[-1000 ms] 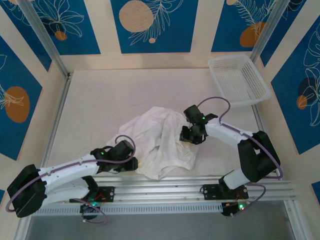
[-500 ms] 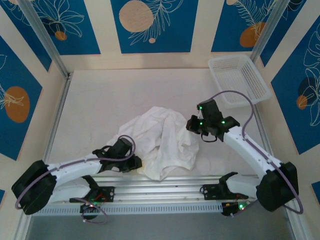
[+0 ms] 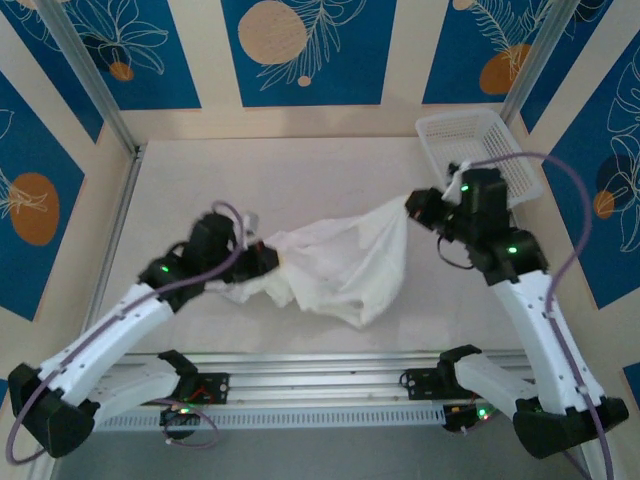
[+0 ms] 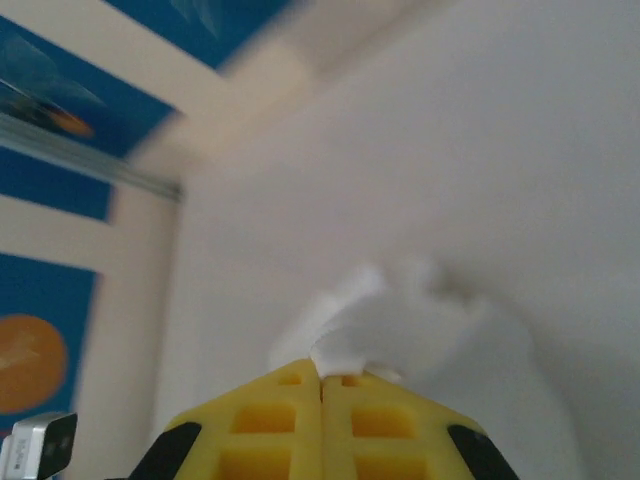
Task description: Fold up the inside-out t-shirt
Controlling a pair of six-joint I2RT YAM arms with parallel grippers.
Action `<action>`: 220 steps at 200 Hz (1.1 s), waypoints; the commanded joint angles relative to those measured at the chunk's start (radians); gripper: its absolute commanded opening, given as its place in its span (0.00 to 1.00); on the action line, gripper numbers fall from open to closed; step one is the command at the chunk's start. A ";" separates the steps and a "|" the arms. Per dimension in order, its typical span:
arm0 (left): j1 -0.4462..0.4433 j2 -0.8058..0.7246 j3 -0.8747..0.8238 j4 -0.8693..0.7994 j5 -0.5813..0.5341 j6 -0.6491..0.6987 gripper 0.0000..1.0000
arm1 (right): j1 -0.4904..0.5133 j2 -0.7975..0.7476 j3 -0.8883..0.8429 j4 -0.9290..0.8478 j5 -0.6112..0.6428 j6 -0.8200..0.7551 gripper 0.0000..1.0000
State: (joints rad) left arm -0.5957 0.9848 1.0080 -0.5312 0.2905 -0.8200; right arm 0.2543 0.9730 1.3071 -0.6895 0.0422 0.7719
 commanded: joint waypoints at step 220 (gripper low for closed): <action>0.174 0.361 0.048 -0.007 -0.266 0.358 0.41 | -0.421 0.162 -0.376 -0.023 -0.129 -0.131 0.00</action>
State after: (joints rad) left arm -0.4660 1.4208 1.0534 -0.5056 0.1268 -0.5148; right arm -0.1581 1.1767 0.9234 -0.7490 0.0105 0.7006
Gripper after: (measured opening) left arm 0.404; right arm 0.065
